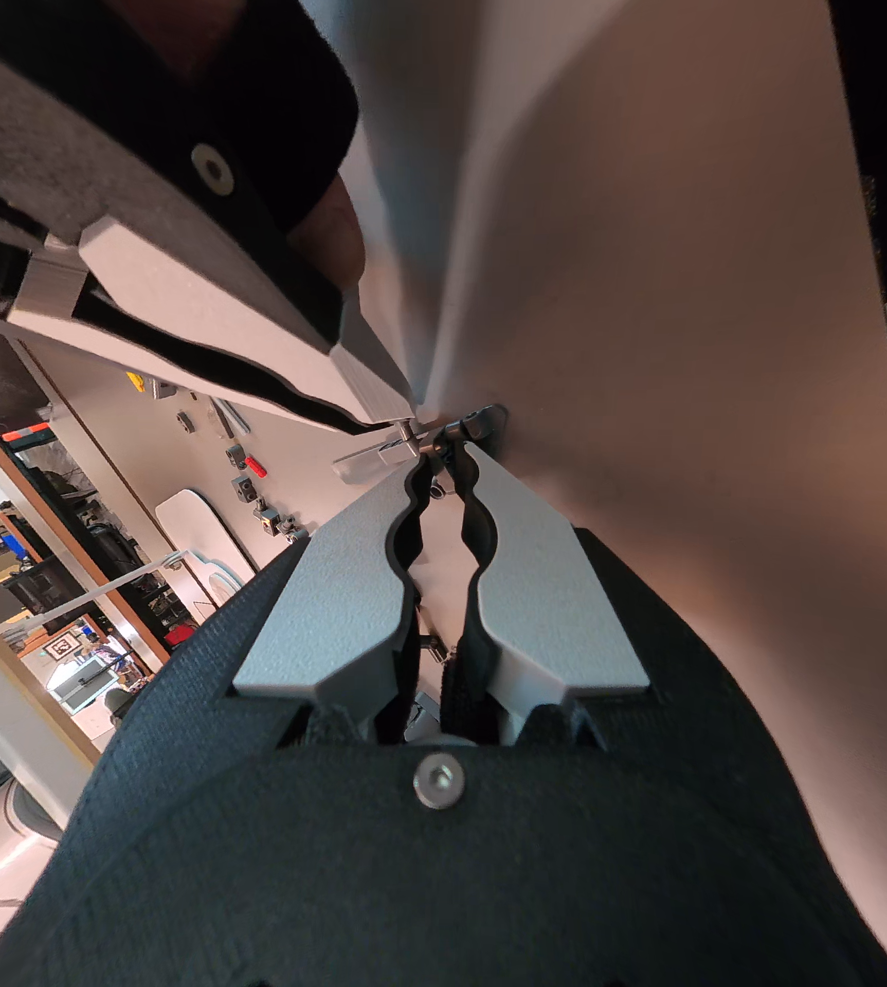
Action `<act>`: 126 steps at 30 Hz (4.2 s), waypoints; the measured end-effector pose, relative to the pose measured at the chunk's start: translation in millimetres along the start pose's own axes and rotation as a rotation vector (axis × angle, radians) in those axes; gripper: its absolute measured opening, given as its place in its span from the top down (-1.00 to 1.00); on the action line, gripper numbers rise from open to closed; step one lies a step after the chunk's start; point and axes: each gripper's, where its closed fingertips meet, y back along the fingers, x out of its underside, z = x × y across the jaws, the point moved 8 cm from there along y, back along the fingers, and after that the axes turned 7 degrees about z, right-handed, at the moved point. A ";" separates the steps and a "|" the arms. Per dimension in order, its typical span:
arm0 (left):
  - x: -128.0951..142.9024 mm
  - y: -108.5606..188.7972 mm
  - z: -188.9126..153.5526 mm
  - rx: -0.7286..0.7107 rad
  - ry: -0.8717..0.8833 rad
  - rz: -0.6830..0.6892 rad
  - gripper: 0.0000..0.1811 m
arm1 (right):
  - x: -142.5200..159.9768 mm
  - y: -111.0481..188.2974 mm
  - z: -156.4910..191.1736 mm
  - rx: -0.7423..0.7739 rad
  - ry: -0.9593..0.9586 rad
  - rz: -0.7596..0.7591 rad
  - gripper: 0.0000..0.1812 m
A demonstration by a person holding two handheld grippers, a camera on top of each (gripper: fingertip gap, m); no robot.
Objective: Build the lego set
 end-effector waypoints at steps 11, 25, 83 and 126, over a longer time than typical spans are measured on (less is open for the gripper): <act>-0.2 0.0 -0.6 -0.005 0.002 0.001 0.95 | -2.9 0.2 -2.7 -0.036 0.021 0.028 0.98; -0.1 0.0 -0.8 -0.007 0.002 0.001 0.95 | -5.2 0.2 -4.9 -0.052 0.089 0.047 0.98; -1.4 -0.3 -1.1 -0.038 -0.020 0.010 0.94 | 3.5 -5.5 -17.7 -0.272 -0.213 -0.017 0.96; 66.9 28.3 11.6 -0.252 0.377 -0.112 0.44 | 57.1 110.6 -12.9 0.196 -0.086 -0.268 0.68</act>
